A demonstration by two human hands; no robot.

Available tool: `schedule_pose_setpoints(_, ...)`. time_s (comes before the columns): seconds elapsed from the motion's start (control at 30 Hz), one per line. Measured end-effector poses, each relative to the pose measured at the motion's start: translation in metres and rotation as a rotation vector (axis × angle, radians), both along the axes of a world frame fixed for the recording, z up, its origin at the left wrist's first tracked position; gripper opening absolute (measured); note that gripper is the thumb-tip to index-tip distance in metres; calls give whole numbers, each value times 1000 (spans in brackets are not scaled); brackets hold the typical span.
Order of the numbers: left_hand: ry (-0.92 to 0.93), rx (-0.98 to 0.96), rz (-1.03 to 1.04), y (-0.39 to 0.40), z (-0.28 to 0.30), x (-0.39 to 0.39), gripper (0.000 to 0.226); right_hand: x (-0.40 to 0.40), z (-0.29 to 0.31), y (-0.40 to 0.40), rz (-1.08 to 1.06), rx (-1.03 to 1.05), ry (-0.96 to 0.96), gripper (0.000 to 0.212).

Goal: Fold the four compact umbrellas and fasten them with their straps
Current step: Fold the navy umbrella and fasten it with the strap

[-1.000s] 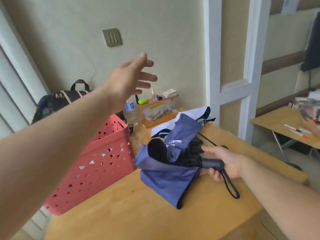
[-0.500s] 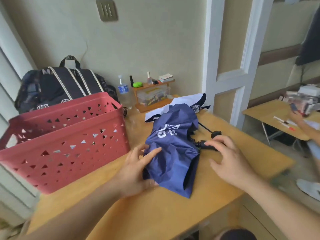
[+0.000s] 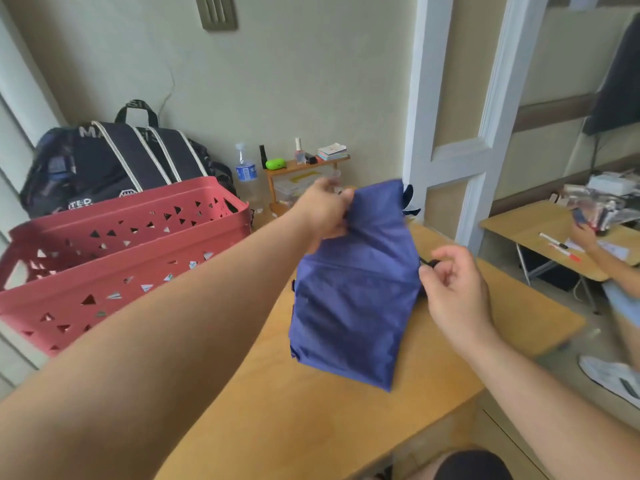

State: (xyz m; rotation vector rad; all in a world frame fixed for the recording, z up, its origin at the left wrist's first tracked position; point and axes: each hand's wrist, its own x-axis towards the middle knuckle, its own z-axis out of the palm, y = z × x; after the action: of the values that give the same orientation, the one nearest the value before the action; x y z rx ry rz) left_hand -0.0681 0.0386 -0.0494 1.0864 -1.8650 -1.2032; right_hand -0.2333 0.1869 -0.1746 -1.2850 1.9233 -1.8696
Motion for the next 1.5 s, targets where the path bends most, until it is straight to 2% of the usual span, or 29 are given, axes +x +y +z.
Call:
schedule_pose_setpoints(0.03,-38,-37,-16,-8,-3,-6,69,5,-5,9,60,7,26,24)
schedule_pose_setpoints(0.07,-139,-143,-26,-11,-11,-3,86,10,-11,20,147,25,88,24)
schedule_pose_setpoints(0.1,-248,-287,-17,-11,-19,4,90,14,-17,31,238,62,194,24)
schedule_pose_setpoints(0.17,-287,-511,-61,-1,-42,31,73,20,-27,51,406,223,444,33)
schedule_pose_setpoints(0.27,-197,-630,7,16,-94,86,39,27,-39,60,527,457,678,64)
schedule_pose_setpoints(0.33,-166,-598,77,29,-120,118,32,35,-41,57,425,396,653,70)
schedule_pose_setpoints(0.4,-157,-529,100,43,-139,138,38,42,-39,48,276,320,724,76)
schedule_pose_setpoints(0.47,-149,-485,116,54,-158,152,47,45,-37,37,242,171,973,67)
schedule_pose_setpoints(0.53,-131,-461,161,60,-172,161,51,45,-17,25,240,26,1091,38)
schedule_pose_setpoints(0.6,-107,-436,183,59,-173,162,44,39,17,-1,180,-51,996,18)
schedule_pose_setpoints(0.67,-114,-480,139,59,-165,156,35,26,56,-41,112,-24,841,15)
schedule_pose_setpoints(0.73,-200,-563,8,59,-155,146,39,6,90,-88,71,175,751,11)
schedule_pose_setpoints(0.8,-334,-601,-186,55,-149,139,61,-11,108,-131,78,412,683,20)
schedule_pose_setpoints(0.87,-472,-627,-305,48,-148,132,80,-28,103,-169,93,588,605,23)
schedule_pose_setpoints(0.97,-479,-774,-242,38,-155,124,84,-49,74,-211,55,801,651,26)
schedule_pose_setpoints(1.03,-401,-887,-123,28,-161,119,73,-55,51,-226,48,878,684,29)
schedule_pose_setpoints(1.1,-317,-959,-17,13,-165,113,47,-59,27,-236,62,908,673,31)
schedule_pose_setpoints(1.17,-277,-1012,43,-2,-162,103,22,-57,5,-242,69,925,665,28)
schedule_pose_setpoints(1.2,-255,-1008,62,-7,-157,98,17,-57,-1,-244,72,925,671,25)
schedule_pose_setpoints(1.27,-169,-920,115,-11,-142,85,16,-58,-1,-246,106,911,645,15)
schedule_pose_setpoints(1.33,-57,-744,208,-12,-119,73,20,-62,12,-241,178,845,515,26)
schedule_pose_setpoints(1.4,17,-548,279,-17,-97,60,23,-64,35,-225,209,677,322,49)
schedule_pose_setpoints(1.43,13,-492,297,-23,-88,54,21,-65,46,-213,202,569,264,53)
schedule_pose_setpoints(1.5,-60,-435,309,-34,-74,43,15,-62,67,-181,196,370,228,33)
